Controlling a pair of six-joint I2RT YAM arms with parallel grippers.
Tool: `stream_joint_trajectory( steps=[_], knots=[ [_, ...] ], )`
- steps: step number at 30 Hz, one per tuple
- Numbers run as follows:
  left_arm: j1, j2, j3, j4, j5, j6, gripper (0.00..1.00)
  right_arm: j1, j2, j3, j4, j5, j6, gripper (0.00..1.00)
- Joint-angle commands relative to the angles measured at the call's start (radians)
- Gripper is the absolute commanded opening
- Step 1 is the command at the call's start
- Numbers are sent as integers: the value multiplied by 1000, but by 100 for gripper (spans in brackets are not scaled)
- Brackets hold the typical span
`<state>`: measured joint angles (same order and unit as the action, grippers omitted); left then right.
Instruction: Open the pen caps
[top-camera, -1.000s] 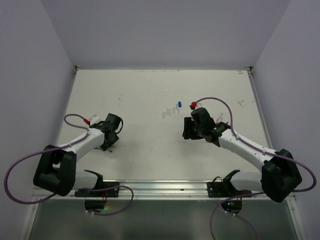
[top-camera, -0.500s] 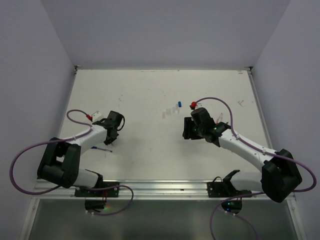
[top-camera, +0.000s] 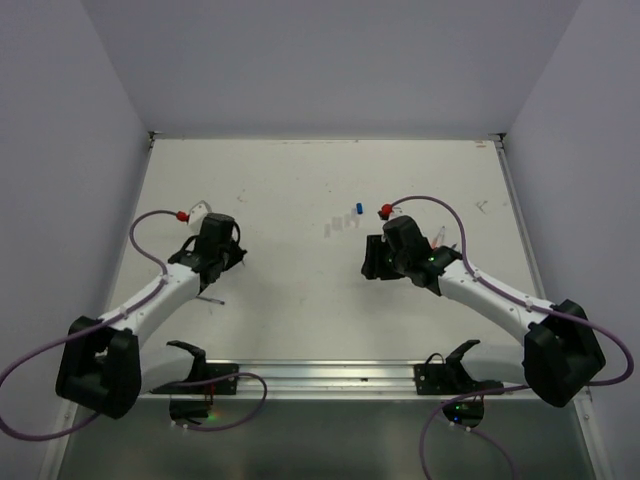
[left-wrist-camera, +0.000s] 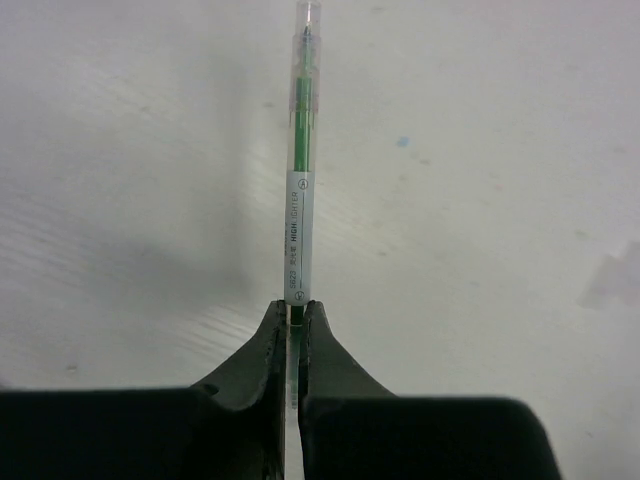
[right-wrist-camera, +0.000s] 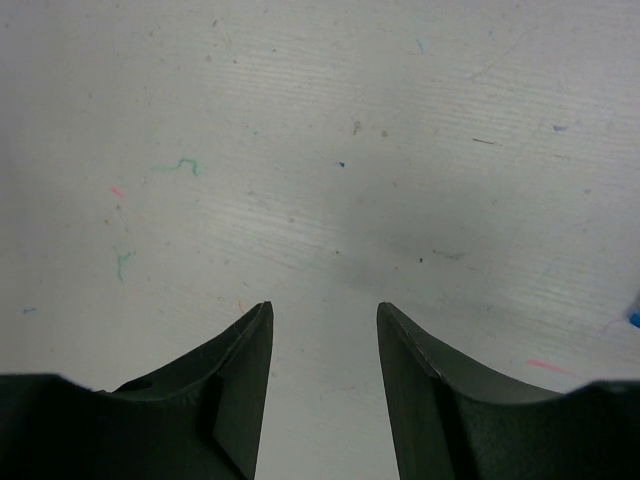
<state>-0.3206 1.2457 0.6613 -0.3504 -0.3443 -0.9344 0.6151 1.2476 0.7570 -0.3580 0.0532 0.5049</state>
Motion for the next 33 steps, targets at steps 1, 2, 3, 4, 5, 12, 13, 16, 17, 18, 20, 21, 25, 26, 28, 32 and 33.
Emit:
stream_joint_trajectory(
  steps=[1, 2, 3, 4, 5, 12, 13, 16, 17, 18, 20, 21, 25, 26, 28, 32, 33],
  knots=[
    [8, -174, -86, 291, 279, 97, 0, 2, -33, -31, 135, -142, 18, 49],
    [6, -204, -144, 347, 322, 95, 0, 2, -28, -39, 169, -186, 23, 49],
    [5, -228, -170, 469, 359, 82, 0, 2, -27, -47, 210, -241, 41, 49],
    [0, -264, -193, 519, 429, 74, 0, 2, -22, -62, 285, -322, 52, 49],
    [-5, -273, -222, 557, 456, 66, 0, 2, -11, -67, 321, -364, 63, 49],
    [-184, -258, -256, 797, 443, 20, 0, 17, 51, -74, 540, -470, 155, 49],
    [-214, -250, -261, 823, 445, 8, 0, 21, 61, -76, 594, -478, 167, 48],
    [-257, -214, -272, 901, 436, -27, 0, 37, 101, -77, 687, -504, 213, 47],
    [-267, -206, -267, 916, 433, -27, 0, 43, 110, -77, 705, -507, 221, 47],
    [-274, -198, -264, 918, 429, -27, 0, 46, 119, -77, 715, -503, 228, 47],
    [-288, -187, -259, 921, 429, -26, 0, 46, 133, -76, 735, -498, 239, 46],
    [-290, -186, -258, 923, 430, -20, 0, 46, 131, -74, 732, -471, 238, 46],
    [-307, -180, -256, 912, 465, 26, 0, 44, 99, -41, 661, -397, 224, 46],
    [-310, -178, -256, 906, 476, 51, 0, 44, 86, -24, 633, -374, 213, 46],
    [-311, -170, -261, 898, 505, 71, 0, 43, 76, 30, 558, -320, 175, 46],
    [-314, -184, -284, 886, 528, 100, 0, 29, 64, 87, 501, -277, 150, 46],
    [-316, -190, -288, 884, 528, 106, 0, 23, 65, 96, 502, -280, 152, 46]
  ],
)
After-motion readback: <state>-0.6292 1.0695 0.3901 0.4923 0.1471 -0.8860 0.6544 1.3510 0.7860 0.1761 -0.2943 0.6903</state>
